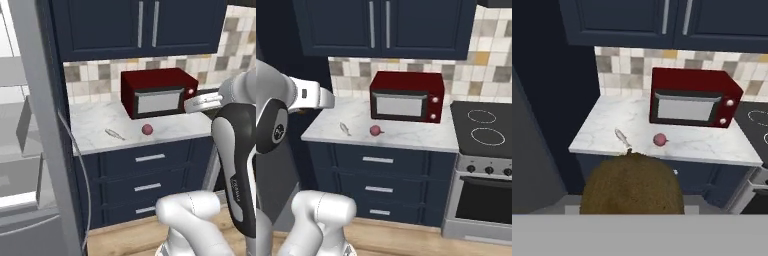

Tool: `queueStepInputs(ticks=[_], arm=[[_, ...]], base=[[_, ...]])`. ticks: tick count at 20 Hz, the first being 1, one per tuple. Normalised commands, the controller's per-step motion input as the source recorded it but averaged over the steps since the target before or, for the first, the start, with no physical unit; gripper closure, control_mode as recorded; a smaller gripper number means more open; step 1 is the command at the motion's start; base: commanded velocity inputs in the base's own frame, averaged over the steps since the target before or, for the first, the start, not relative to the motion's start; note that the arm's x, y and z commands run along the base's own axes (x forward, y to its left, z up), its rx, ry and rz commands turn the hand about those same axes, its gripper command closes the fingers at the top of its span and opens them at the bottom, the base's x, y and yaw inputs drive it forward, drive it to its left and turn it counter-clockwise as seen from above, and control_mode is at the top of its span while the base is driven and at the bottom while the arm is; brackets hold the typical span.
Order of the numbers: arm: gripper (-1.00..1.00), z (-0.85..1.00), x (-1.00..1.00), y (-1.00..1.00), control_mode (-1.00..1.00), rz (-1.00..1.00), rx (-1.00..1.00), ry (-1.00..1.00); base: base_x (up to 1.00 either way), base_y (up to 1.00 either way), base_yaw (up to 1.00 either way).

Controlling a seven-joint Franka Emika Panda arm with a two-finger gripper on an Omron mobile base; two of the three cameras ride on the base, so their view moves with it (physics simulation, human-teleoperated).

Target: Open the fridge, remove the kiwi, onion, and fish, and place them on any counter.

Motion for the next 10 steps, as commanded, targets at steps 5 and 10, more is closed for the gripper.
queueStepInputs(ticks=[5, 10], arm=[[1.0, 0.0, 0.0, 0.0, 1.0, 0.0, 0.0, 0.0], [1.0, 0.0, 0.0, 0.0, 1.0, 0.0, 0.0, 0.0]], base=[[1.0, -0.15, 0.07], [0.98, 0.0, 0.12]])
